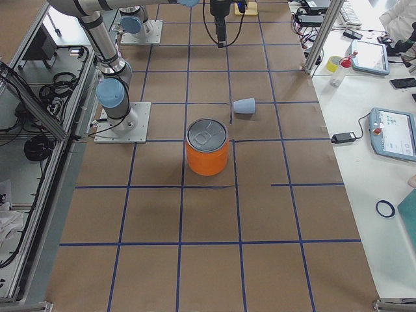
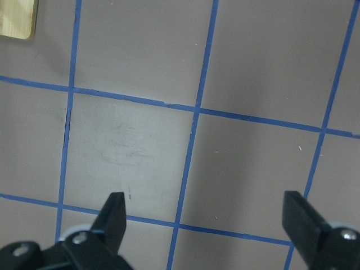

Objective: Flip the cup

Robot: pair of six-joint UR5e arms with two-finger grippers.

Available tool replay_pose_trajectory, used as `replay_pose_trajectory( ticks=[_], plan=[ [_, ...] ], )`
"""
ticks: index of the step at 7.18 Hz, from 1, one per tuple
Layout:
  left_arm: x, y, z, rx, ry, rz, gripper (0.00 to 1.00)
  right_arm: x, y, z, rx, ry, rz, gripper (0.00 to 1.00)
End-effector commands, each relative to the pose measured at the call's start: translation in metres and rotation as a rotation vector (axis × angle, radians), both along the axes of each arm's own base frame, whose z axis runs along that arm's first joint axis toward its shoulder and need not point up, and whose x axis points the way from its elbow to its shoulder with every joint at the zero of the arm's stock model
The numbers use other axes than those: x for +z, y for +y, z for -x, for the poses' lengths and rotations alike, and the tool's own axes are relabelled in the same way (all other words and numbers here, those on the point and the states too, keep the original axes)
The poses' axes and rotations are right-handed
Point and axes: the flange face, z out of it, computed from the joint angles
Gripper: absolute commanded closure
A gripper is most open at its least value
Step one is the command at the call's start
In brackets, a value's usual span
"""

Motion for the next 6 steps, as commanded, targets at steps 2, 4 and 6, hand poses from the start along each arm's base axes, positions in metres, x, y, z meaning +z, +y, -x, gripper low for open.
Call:
replay_pose_trajectory(
  ticks=[2, 4, 6],
  plan=[
    [0.000, 0.000, 0.000, 0.000, 0.000, 0.000, 0.00, -0.012, -0.002, -0.001, 0.022, -0.007, 0.008, 0.00],
    [0.000, 0.000, 0.000, 0.000, 0.000, 0.000, 0.00, -0.013, -0.004, 0.001, 0.017, -0.006, 0.007, 0.00],
    [0.000, 0.000, 0.000, 0.000, -0.002, 0.000, 0.00, -0.017, -0.014, 0.022, -0.039, -0.014, -0.005, 0.00]
  ],
)
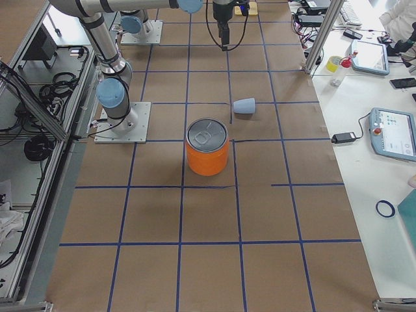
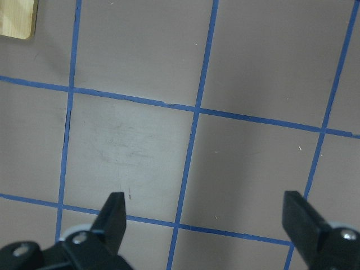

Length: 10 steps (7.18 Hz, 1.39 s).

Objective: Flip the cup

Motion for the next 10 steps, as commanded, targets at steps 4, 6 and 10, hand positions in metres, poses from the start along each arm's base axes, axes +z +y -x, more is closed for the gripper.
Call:
replay_pose_trajectory(
  ticks=[4, 6, 10],
  plan=[
    [0.000, 0.000, 0.000, 0.000, -0.001, 0.000, 0.00, -0.064, -0.068, 0.017, -0.047, -0.009, 0.017, 0.00],
    [0.001, 0.001, 0.000, 0.000, -0.003, 0.002, 0.00, -0.131, -0.127, 0.028, -0.057, 0.009, 0.062, 0.01],
    [0.000, 0.000, 0.000, 0.000, -0.001, 0.000, 0.00, -0.225, -0.160, 0.054, -0.228, -0.015, -0.015, 0.02]
  ],
)
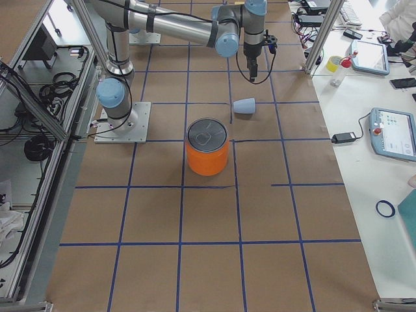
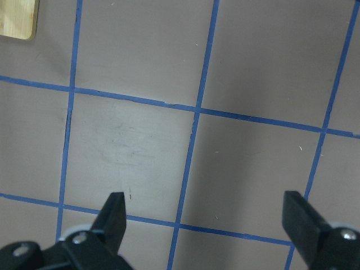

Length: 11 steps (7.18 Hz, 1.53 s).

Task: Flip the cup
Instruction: 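Lower the right gripper over the upside-down white cup and close on it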

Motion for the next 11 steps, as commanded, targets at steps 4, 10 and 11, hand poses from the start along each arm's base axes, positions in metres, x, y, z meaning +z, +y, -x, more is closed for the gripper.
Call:
replay_pose_trajectory(
  ticks=[4, 10, 11],
  plan=[
    [-0.001, 0.000, 0.000, 0.000, 0.000, -0.001, 0.00, -0.096, -0.005, 0.007, -0.051, -0.011, 0.015, 0.02],
    [0.000, 0.000, 0.000, 0.000, 0.000, 0.000, 0.00, -0.115, -0.002, 0.005, 0.130, -0.035, 0.008, 0.01],
    [0.001, 0.000, 0.000, 0.000, 0.000, 0.002, 0.00, -0.118, -0.004, 0.005, 0.171, -0.032, 0.013, 0.01]
  ],
)
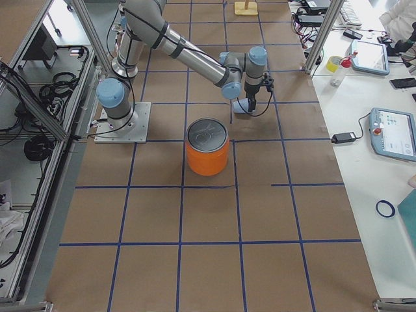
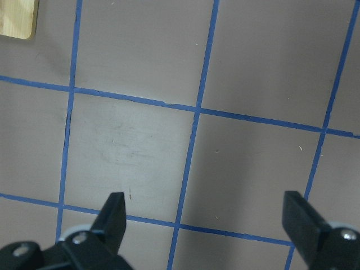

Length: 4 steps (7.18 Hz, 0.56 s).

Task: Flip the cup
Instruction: 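Lower the right gripper over the upside-down white cup and close on it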

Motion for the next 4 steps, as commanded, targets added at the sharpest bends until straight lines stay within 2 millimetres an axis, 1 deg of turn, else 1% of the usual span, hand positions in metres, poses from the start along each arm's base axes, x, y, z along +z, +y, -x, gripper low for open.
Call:
replay_pose_trajectory(
  ticks=[1, 2, 3, 4],
  plan=[
    [0.000, 0.000, 0.000, 0.000, 0.000, 0.000, 0.00, -0.006, -0.003, 0.001, 0.050, 0.006, 0.013, 0.02],
    [0.001, 0.000, 0.000, 0.000, 0.000, 0.001, 0.00, -0.007, -0.004, 0.004, 0.041, 0.008, 0.015, 0.02],
    [-0.001, 0.000, 0.000, 0.000, 0.000, -0.002, 0.00, -0.010, -0.005, 0.020, 0.010, 0.007, 0.008, 0.02],
    [0.000, 0.000, 0.000, 0.000, 0.000, 0.000, 0.00, -0.012, -0.006, 0.025, -0.002, 0.006, 0.005, 0.03]
  ],
)
